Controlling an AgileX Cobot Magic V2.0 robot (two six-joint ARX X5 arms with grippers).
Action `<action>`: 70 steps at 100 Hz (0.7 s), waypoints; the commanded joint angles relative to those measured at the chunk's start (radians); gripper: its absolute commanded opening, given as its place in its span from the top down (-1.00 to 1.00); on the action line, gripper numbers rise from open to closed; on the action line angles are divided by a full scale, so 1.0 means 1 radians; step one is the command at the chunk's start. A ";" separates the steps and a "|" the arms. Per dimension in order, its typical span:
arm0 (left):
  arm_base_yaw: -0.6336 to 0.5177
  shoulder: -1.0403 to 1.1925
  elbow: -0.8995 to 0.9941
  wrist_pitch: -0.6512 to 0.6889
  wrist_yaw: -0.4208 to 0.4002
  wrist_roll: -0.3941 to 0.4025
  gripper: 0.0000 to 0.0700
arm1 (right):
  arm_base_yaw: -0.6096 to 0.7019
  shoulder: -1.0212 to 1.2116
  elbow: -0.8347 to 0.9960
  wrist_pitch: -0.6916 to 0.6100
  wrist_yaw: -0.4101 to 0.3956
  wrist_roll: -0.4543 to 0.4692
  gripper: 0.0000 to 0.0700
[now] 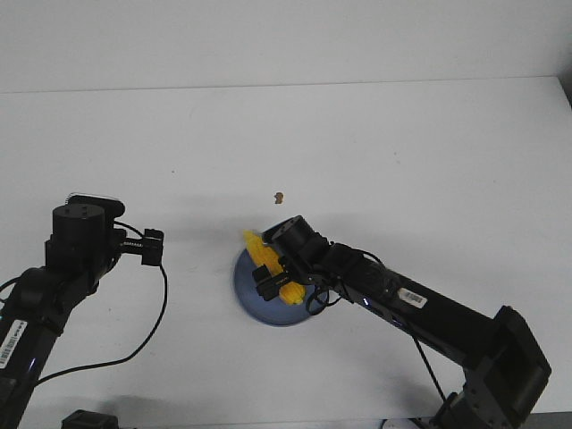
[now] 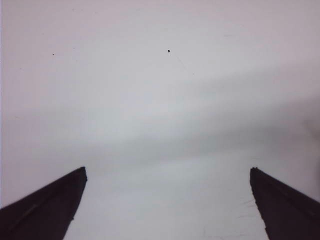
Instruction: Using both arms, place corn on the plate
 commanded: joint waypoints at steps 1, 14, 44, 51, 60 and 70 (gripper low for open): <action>-0.002 0.011 0.017 0.003 0.000 -0.010 -1.00 | 0.011 -0.016 0.009 0.018 0.004 0.001 -0.80; -0.002 0.011 0.017 0.003 0.000 -0.010 -1.00 | -0.007 -0.085 0.009 0.024 0.005 -0.022 -0.80; -0.002 0.011 0.017 0.002 0.000 -0.025 -1.00 | -0.140 -0.308 0.009 -0.041 0.107 -0.113 -0.80; -0.002 0.011 0.017 0.003 0.000 -0.028 -1.00 | -0.191 -0.362 0.009 -0.072 0.123 -0.140 -0.80; -0.001 0.011 0.017 0.006 0.000 -0.055 -1.00 | -0.267 -0.427 0.009 -0.112 0.128 -0.164 -0.80; 0.004 0.011 0.017 0.011 0.001 -0.075 -1.00 | -0.354 -0.498 0.009 -0.152 0.128 -0.183 -0.80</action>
